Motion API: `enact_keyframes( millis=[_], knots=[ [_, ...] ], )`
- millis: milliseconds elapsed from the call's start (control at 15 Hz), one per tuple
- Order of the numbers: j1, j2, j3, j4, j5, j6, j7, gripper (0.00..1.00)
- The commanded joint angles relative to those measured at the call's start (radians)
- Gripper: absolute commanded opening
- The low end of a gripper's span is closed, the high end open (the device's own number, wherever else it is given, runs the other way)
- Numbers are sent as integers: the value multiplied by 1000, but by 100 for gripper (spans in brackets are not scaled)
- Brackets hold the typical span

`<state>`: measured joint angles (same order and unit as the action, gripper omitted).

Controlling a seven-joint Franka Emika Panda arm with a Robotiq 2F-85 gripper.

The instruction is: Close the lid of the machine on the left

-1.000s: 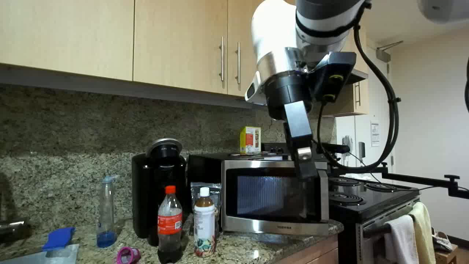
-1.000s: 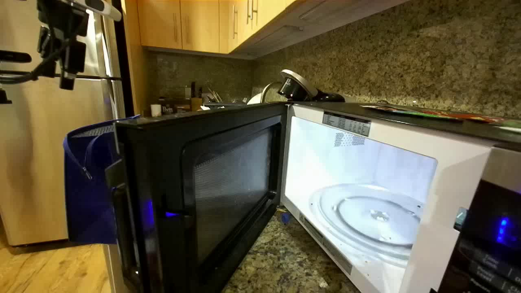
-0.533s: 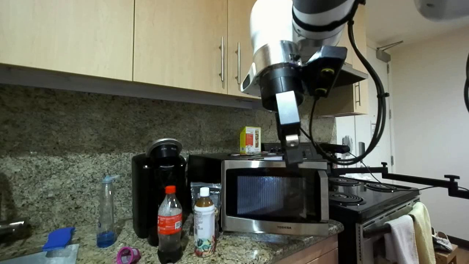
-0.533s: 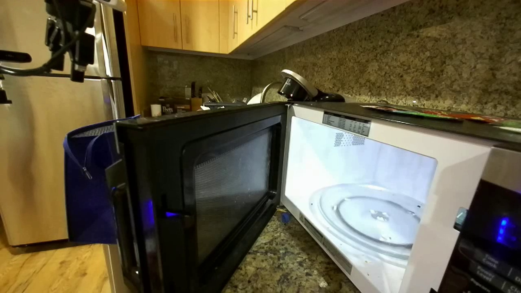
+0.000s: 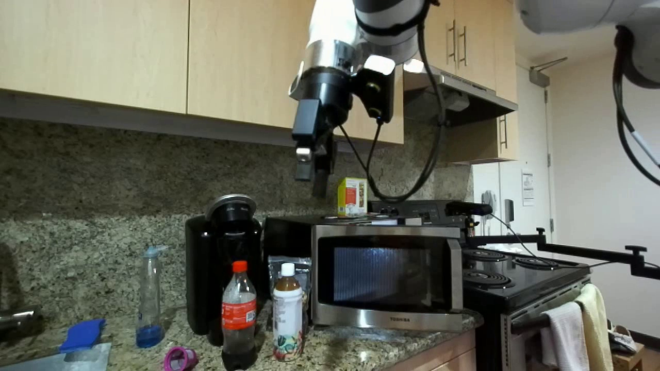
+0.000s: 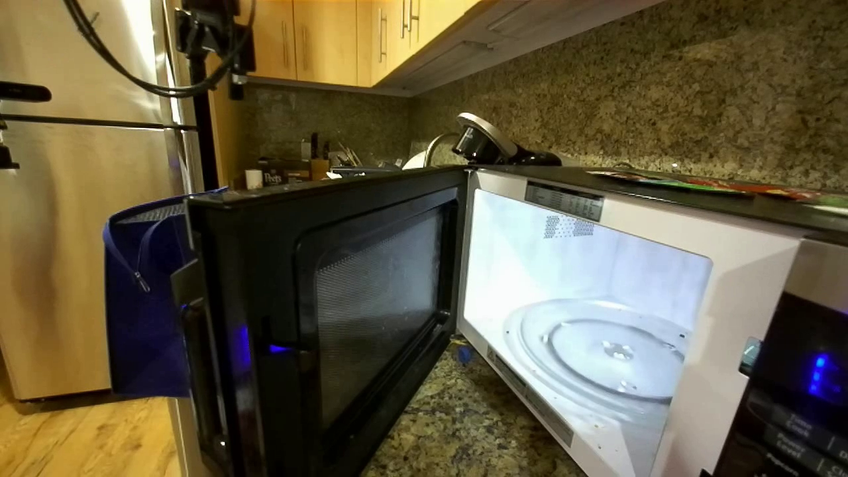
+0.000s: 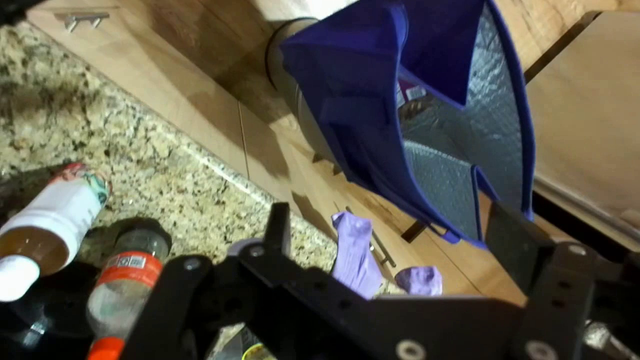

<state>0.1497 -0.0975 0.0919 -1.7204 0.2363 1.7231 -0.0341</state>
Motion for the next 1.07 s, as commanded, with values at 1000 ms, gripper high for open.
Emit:
enact_keyframes(
  millis=[1000],
  knots=[
    [4, 454, -92, 633, -366, 307, 367, 100]
  ],
)
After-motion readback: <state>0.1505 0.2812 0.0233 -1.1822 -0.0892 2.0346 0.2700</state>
